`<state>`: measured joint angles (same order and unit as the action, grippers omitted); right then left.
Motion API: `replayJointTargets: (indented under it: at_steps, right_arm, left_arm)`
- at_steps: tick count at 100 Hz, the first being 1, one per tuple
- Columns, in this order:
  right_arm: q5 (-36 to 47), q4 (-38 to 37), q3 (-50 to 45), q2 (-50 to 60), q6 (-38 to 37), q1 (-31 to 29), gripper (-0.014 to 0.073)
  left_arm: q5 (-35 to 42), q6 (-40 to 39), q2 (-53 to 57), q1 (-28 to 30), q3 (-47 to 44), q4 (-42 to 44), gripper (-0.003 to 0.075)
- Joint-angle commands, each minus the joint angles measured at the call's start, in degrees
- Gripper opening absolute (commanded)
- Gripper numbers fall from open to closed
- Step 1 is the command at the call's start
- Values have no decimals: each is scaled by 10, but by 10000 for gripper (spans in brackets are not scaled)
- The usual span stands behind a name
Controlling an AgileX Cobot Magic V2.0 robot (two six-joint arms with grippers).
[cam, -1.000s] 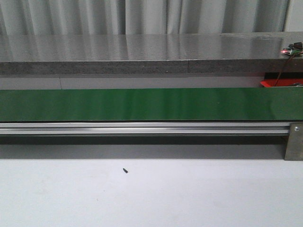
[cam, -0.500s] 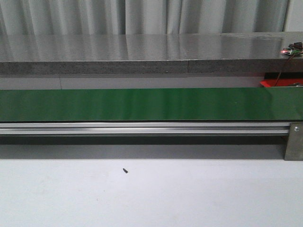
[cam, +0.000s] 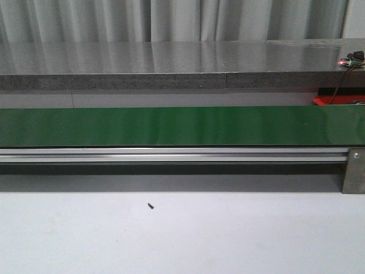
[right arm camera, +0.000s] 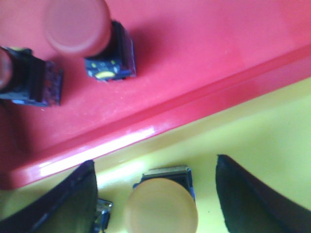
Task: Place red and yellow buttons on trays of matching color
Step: 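Raise the right gripper back above the conveyor end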
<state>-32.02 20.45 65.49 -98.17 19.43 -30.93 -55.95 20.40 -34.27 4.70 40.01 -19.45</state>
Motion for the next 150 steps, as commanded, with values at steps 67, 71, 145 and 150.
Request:
replayJointTargets:
  at_steps: [67,71,145,150]
  right_arm:
    - [-7,-28,4,195,7,177,-64]
    - [-4,-28,-1,199,7,186,-66]
    - [149,-20,-248,472,6,288,-67]
    - [154,-20,-264,492,6,289,-67]
  left_arm:
    - [29,1,-1,-5,14,-17,-20]
    - [29,1,-1,-5,14,-17,-20]
    - [49,1,-1,-5,14,-18,-20]
    - [48,1,-1,-5,14,-18,-20]
